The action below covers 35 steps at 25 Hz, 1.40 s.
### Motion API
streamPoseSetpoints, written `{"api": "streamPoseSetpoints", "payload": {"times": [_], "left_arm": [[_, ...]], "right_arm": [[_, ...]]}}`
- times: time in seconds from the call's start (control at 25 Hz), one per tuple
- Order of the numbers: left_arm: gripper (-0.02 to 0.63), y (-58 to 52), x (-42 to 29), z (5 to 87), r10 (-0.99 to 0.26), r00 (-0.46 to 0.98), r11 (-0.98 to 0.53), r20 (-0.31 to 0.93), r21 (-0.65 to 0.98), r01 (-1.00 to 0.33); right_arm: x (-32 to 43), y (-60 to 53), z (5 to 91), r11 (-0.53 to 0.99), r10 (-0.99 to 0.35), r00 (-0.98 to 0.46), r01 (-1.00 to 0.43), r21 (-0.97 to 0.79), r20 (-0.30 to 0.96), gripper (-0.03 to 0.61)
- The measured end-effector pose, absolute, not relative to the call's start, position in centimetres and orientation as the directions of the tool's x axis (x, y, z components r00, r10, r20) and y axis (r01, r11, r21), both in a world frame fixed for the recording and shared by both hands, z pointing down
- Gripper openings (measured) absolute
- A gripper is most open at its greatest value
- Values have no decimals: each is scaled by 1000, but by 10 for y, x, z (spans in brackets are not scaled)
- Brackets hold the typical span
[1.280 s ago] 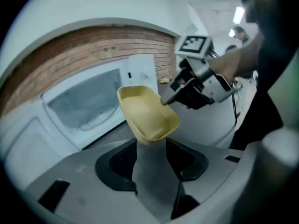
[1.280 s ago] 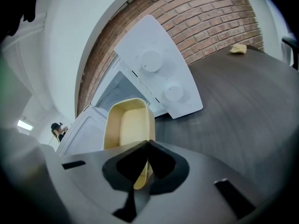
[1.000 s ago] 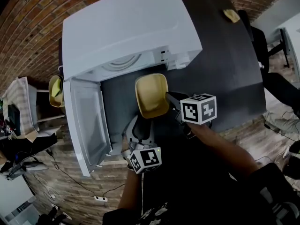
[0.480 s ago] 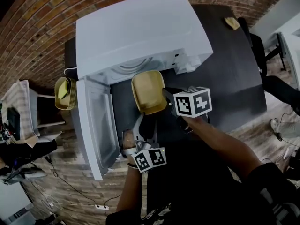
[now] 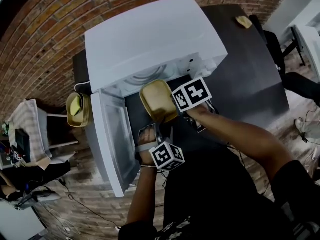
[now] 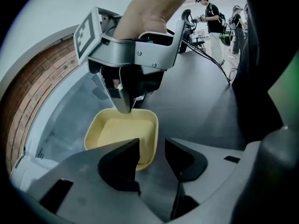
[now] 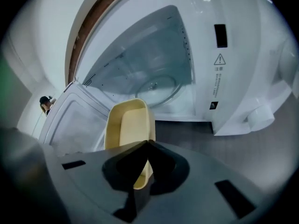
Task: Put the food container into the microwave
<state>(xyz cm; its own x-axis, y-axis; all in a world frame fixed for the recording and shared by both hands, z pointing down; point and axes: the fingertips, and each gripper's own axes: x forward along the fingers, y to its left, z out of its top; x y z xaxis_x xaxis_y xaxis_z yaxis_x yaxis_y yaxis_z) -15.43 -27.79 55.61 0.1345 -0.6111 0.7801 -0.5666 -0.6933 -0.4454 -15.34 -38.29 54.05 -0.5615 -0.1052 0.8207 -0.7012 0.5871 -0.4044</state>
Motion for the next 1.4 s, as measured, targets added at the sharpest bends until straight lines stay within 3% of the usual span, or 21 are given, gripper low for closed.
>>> {"api": "streamPoseSetpoints", "payload": {"times": [0.32,0.6,1.08,1.4], "left_arm": [[54,-286,-155,560,-580,125,-729,805,-444,-522],[24,-286,-152,563,-568,131,-743,812,-438,-506],[18,-300,-156,549,-593,132,-755,794,-492,-434],[18,-311,-167,542,-590,125,-768,798,-506,-391]], "right_arm": [[-154,-387,547,497,-60,-530,-751,-436,846,66],[-159,-387,542,551,-68,-530,-726,-411,845,66],[-169,-394,512,743,-354,-628,-639,-200,694,69],[-138,-406,484,722,-473,-647,-674,-158,598,86]]}}
